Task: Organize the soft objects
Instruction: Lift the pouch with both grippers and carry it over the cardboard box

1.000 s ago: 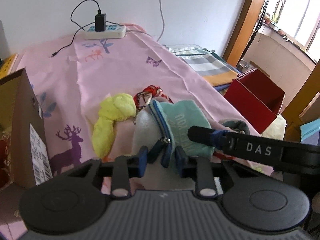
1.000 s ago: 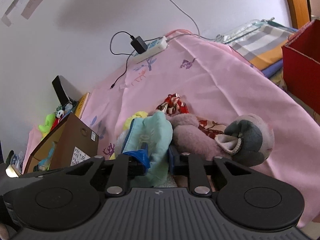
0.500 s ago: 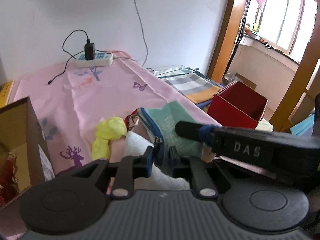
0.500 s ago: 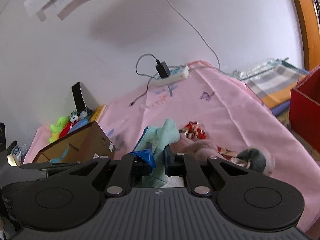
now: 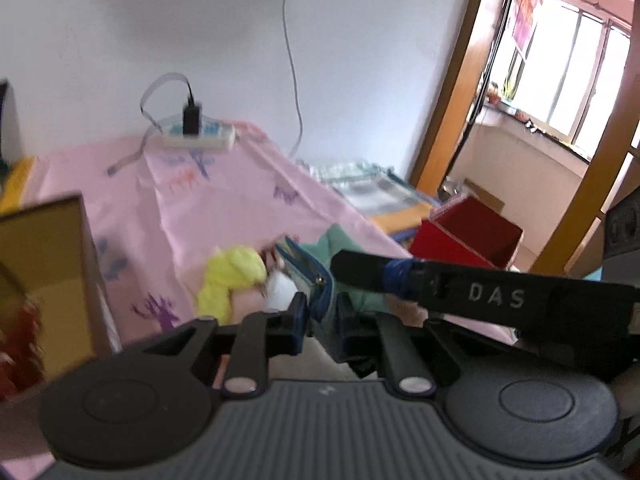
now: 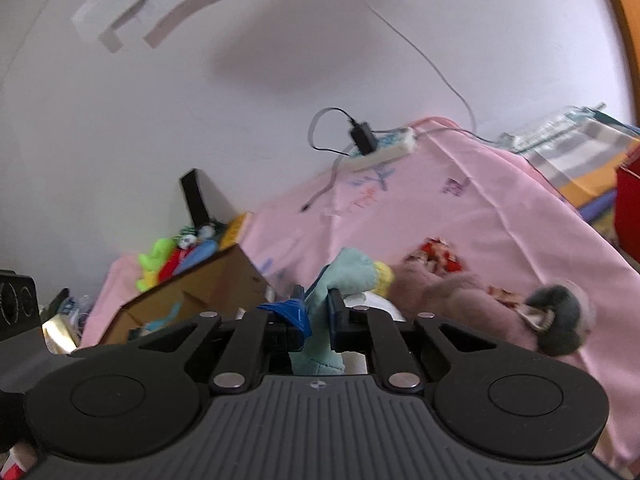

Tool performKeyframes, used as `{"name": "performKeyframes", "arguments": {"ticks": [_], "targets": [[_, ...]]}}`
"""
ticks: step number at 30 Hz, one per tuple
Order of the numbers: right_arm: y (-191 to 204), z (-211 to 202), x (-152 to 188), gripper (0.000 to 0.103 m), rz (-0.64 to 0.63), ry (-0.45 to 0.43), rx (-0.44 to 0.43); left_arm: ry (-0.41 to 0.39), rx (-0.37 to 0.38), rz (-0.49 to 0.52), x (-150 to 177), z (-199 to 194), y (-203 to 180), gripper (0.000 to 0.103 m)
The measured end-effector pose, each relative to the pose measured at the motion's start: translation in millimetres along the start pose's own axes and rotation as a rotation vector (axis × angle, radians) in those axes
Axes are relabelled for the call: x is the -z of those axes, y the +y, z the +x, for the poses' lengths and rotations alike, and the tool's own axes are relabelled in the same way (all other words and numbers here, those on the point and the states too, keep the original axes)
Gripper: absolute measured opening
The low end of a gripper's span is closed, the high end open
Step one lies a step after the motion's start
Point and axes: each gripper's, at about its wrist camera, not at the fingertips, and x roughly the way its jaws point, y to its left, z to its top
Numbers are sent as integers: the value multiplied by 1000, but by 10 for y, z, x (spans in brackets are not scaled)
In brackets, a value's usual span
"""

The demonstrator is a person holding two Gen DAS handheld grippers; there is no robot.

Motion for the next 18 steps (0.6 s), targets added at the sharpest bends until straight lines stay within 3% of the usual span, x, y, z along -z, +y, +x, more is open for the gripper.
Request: {"name": "performKeyframes", "arguments": {"ticks": [10,18], "targets": [[553,434,-192,0,-42,21,-199,-129,-161,29,-134,-488,368,10],[1038,1100,-92,0,-141,95,-247,-108,-255,-42,-139,-597,1069,9]]}}
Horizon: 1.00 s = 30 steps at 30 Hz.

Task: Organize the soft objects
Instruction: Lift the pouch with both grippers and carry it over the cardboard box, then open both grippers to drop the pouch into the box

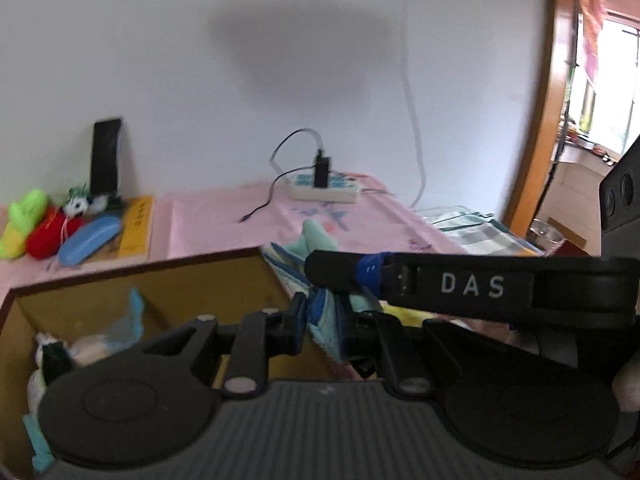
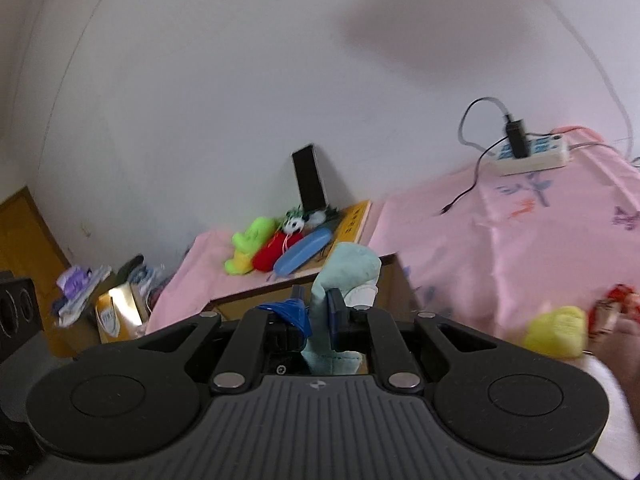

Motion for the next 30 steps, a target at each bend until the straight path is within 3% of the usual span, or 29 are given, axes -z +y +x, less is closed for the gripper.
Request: {"name": "performKeyframes", "arguments": {"ticks": [6,15,17,19,22,30], "targets": [[10,459,81,0,-48,63,54,77,7,-81,66,316,452,9],[-78,792,171,0,-50,118,144,201,-2,-131,195,732,669,11],[-86,776,168,0,-43,112,141,190,13,-129,187,714,672,13],[-84,777,163,1,-36,113,142,186,-7,-112,174,713,645,32],[-82,740,168,2,-23,106,138,178,-16,-102,163,691,631,48],[-91,520,174,3,0,78,138,189,-64,-117,185,615,599,48]]}}
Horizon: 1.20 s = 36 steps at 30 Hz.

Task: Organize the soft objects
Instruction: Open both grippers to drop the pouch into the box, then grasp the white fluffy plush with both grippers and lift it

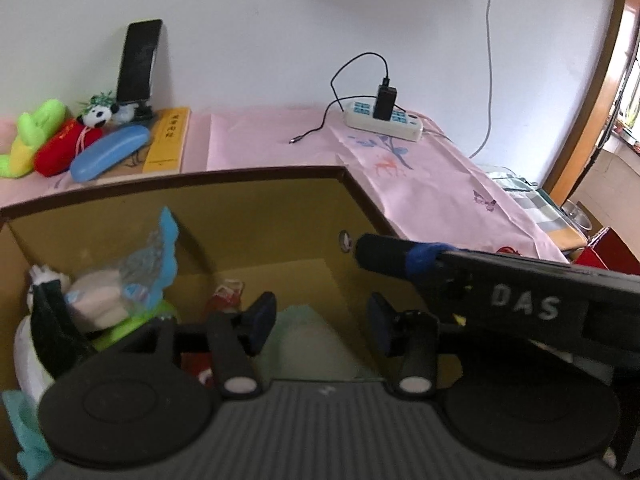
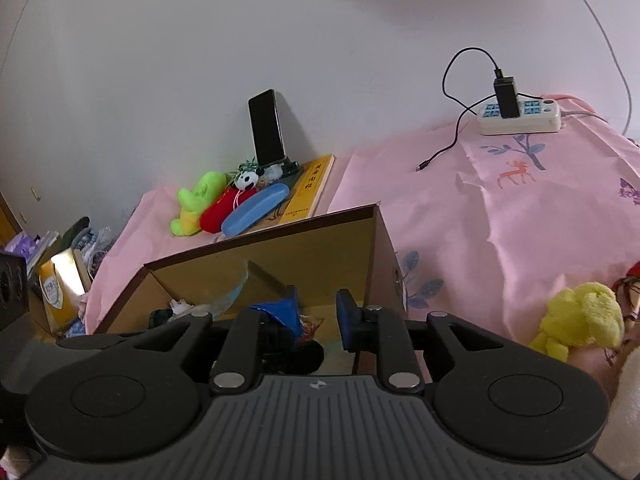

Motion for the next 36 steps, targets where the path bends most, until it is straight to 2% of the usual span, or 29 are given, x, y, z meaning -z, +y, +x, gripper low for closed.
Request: {"name": "performKeyframes", "arguments": {"ticks": [13,23,36], "targets": [[-43,-422,87,5,29,-37,7,-29,-78,-18,116,-494,-50,48],[-11,-736,221,5,21,-52,8,0,-95,43,251,-742,-436,48],[-124,-1137,442,6,41,-72,23,60,-155,95,439,-771,-919,49]]}}
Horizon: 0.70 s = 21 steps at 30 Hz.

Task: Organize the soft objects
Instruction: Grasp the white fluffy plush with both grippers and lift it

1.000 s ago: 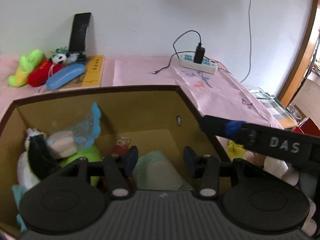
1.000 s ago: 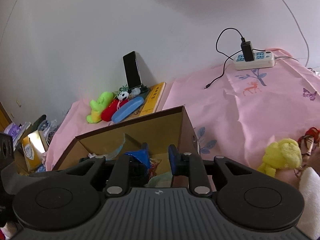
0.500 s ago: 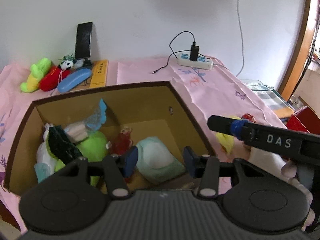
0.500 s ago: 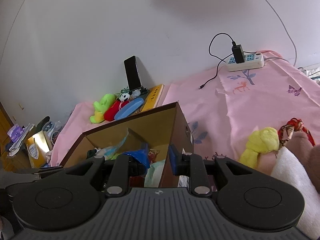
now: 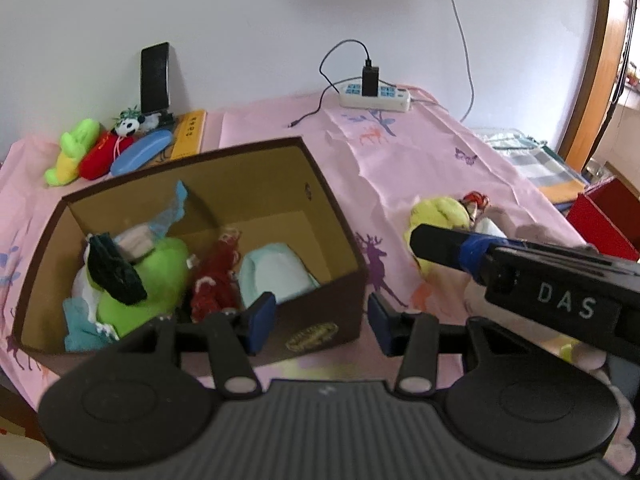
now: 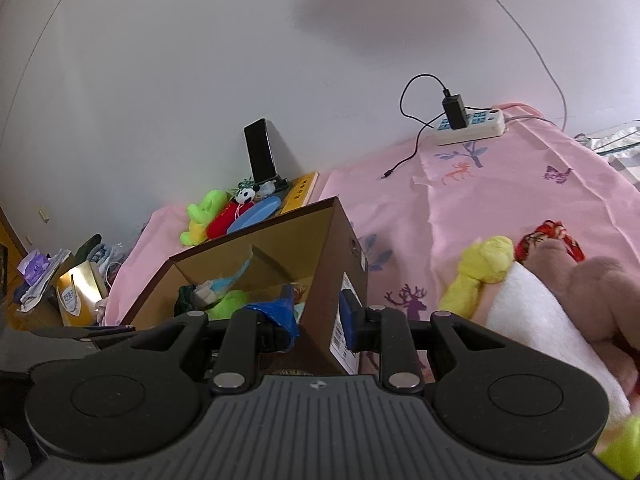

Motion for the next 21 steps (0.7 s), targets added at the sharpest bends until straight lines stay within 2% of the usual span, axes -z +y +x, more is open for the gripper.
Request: {"name": "performKeyframes", "arguments": {"ticks": [13,21], "targets": [[-120,-237,297,7,-1,17,14,51,-45,26,273,5,-287,52],[-274,-367,422,8,-11,22,66,91,0,61,406,107,-521,54]]}}
